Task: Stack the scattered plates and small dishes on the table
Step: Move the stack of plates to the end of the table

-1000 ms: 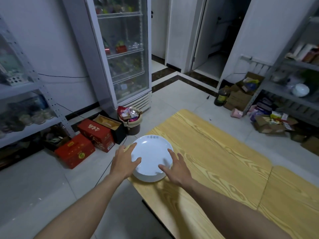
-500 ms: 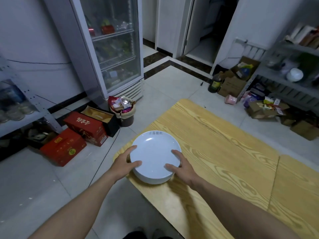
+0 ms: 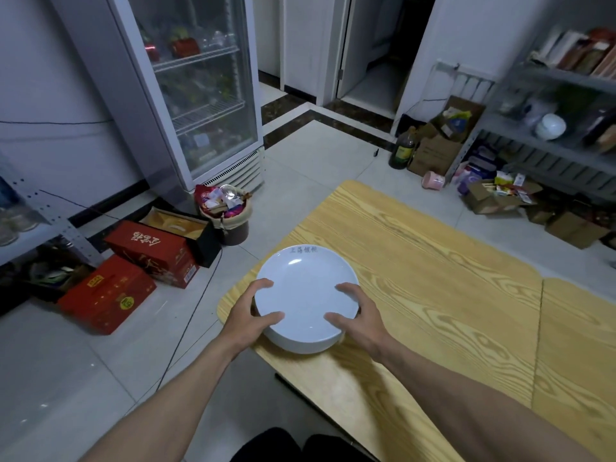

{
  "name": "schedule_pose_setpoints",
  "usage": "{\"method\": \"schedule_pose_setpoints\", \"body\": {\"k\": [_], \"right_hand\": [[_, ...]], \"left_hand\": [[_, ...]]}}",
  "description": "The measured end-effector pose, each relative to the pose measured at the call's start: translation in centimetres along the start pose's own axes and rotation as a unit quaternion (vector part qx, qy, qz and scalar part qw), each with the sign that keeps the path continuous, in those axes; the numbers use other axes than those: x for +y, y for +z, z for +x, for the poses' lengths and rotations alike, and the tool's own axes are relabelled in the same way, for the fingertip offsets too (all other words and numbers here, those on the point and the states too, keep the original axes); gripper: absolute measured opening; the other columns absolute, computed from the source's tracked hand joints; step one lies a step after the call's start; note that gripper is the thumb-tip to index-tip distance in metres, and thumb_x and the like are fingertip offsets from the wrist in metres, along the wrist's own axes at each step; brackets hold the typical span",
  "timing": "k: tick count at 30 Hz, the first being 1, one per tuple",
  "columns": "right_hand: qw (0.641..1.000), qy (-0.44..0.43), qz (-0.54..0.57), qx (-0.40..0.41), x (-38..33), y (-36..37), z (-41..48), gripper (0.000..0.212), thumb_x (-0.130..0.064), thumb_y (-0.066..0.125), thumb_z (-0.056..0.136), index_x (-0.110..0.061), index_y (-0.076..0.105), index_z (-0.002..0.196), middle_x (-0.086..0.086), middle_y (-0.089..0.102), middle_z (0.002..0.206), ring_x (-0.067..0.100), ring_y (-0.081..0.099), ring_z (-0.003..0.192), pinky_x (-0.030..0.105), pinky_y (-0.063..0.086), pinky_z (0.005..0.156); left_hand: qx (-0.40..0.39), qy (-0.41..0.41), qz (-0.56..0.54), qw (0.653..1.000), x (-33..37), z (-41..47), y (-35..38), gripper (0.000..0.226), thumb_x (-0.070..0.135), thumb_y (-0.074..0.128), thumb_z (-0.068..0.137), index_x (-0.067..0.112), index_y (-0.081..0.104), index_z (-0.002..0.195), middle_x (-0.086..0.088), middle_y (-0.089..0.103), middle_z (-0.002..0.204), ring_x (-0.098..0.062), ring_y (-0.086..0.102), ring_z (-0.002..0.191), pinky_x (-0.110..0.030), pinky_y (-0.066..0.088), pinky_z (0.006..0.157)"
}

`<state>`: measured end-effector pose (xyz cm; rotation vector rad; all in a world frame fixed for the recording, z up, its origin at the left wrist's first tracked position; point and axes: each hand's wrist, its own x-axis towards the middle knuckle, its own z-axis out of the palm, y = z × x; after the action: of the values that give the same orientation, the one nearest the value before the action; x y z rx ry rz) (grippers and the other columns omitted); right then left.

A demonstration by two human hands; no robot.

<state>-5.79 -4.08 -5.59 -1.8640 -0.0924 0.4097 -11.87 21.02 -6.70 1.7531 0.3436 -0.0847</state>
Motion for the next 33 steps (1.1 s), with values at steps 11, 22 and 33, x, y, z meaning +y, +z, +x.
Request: {"method": "schedule_pose_setpoints", "body": {"k": [11, 22, 33], "right_hand": [[0.996, -0.038, 0.043, 0.066, -5.3, -3.1, -2.2, 0.056, -0.019, 0.087, 0.071, -0.033, 0.062, 0.119, -0.011, 0.052, 0.132, 0.011, 0.052, 0.119, 0.024, 0.05, 0.088], [0.97, -0.022, 0.064, 0.232, -8.8, -12.3, -12.0, 0.055, -0.012, 0.087, 0.071, -0.029, 0.065, 0.118, -0.021, 0.053, 0.125, 0.016, 0.054, 0.118, 0.038, 0.053, 0.095], [0.929, -0.002, 0.072, 0.362, -3.8, -25.7, -27.1, 0.058, -0.022, 0.087, 0.066, -0.038, 0.065, 0.116, -0.016, 0.054, 0.127, 0.018, 0.055, 0.115, 0.041, 0.055, 0.092]], "left_hand": [[-0.038, 0.088, 0.023, 0.995, 7.7, 0.1, -0.2, 0.061, 0.045, 0.075, 0.058, 0.038, 0.053, 0.114, 0.022, 0.045, 0.129, -0.003, 0.051, 0.109, -0.019, 0.05, 0.076], [-0.165, 0.178, 0.043, 0.969, 16.6, -1.0, 8.2, 0.061, 0.051, 0.077, 0.055, 0.043, 0.056, 0.112, 0.028, 0.049, 0.127, -0.02, 0.059, 0.103, -0.037, 0.055, 0.083], [-0.283, 0.205, 0.034, 0.936, 22.0, -10.2, 26.0, 0.057, 0.034, 0.078, 0.061, 0.03, 0.057, 0.114, 0.017, 0.055, 0.117, -0.014, 0.06, 0.083, -0.021, 0.052, 0.061]]}}
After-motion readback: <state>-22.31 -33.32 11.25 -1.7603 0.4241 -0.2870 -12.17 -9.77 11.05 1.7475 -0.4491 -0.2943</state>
